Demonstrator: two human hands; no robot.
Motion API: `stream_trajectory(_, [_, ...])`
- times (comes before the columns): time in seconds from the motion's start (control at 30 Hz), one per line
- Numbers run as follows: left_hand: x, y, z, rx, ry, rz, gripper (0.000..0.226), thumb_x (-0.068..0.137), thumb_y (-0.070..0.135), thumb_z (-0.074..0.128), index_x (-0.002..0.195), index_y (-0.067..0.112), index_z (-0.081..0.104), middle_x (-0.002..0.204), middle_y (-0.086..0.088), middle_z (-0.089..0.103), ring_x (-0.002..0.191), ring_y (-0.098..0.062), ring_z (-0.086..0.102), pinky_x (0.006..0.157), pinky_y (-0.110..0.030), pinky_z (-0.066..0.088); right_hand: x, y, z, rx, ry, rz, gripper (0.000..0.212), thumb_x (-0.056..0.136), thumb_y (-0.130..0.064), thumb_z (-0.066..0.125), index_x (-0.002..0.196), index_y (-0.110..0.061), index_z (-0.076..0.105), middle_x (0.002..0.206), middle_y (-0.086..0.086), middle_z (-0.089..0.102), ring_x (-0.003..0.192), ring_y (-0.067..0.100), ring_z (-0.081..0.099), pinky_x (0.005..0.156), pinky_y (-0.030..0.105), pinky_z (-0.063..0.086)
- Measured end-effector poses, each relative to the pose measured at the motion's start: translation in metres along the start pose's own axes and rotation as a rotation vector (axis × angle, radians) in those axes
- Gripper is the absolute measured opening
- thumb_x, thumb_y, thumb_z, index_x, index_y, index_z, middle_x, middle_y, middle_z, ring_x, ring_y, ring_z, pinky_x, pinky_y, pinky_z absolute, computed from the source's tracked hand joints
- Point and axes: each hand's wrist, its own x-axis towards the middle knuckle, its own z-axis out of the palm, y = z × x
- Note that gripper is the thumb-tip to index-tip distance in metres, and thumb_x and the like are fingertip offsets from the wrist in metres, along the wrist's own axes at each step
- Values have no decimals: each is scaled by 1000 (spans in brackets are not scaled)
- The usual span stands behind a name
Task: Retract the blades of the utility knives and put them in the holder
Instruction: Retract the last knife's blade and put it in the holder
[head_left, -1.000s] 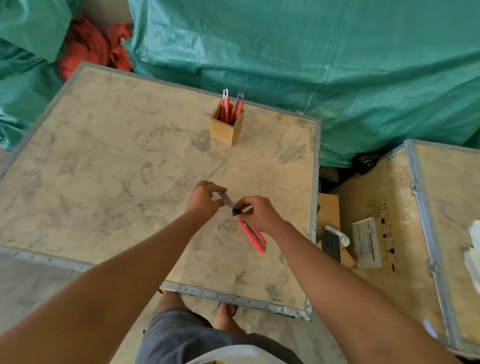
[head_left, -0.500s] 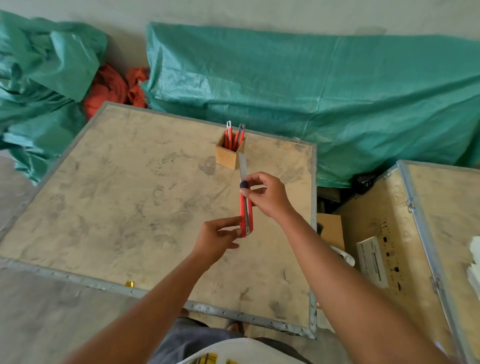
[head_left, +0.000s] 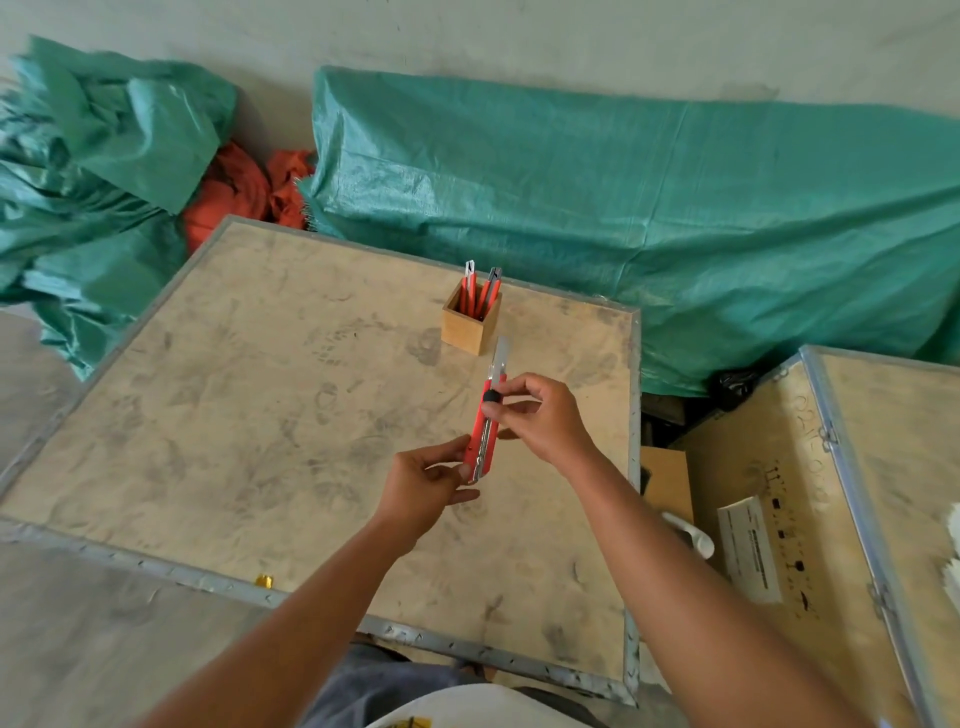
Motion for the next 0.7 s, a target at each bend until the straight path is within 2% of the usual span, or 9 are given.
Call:
stream_trajectory(0.1, [8,13,-3,-52,13,27,33,88,-7,65,119,3,69,105,-9,74,95,-24,75,77,-40,63,-8,4,7,-63,-119,8,22,82,-12,84,101,-7,76,105,8,78,83,27,79,69,48,67])
stream_trajectory(0.2, [14,23,-10,-47,3,64,32,89,-6,64,118,6,71,105,-6,76,96,-22,75,80,-41,62,-13,4,12,-68,-171,-17,19,85,-11,81,104,-7,78,100,7,79,82,21,79,68,45,67])
stream_trajectory(0.37, [15,30,-15,-39,-33,100,37,89,-9,63,106,21,74,100,-4,77,91,-18,75,77,-36,63,-11,-8,11,-149,-191,-109,23,88,-11,78,111,-17,78,104,1,80,81,19,76,69,38,66])
stream_trajectory(0.47, [17,35,-17,-40,-42,120,37,88,-11,63,111,17,71,100,-6,77,91,-18,75,77,-36,63,-9,-9,16,-219,-122,-155,14,85,-17,82,99,-18,78,96,-5,78,79,14,75,71,38,66])
stream_trajectory(0.57, [19,39,-17,-50,-49,128,38,88,-11,63,112,17,71,99,-6,77,91,-20,75,76,-35,63,-7,-11,22,-253,-40,-181,16,82,-22,85,90,-17,72,88,-10,73,77,11,73,69,26,61])
stream_trajectory(0.63, [20,42,-18,-63,-49,130,37,88,-11,63,110,18,72,99,-6,77,92,-21,75,76,-36,63,-5,-14,22,-249,-64,-206,17,84,-22,83,97,-19,73,94,-7,74,77,9,73,68,15,54])
stream_trajectory(0.7, [23,44,-20,-79,-46,129,36,88,-10,64,110,16,72,101,-9,76,94,-25,74,79,-40,62,-3,-18,19,-232,-117,-221,22,86,-19,80,107,-25,75,102,-8,76,80,9,73,70,14,55])
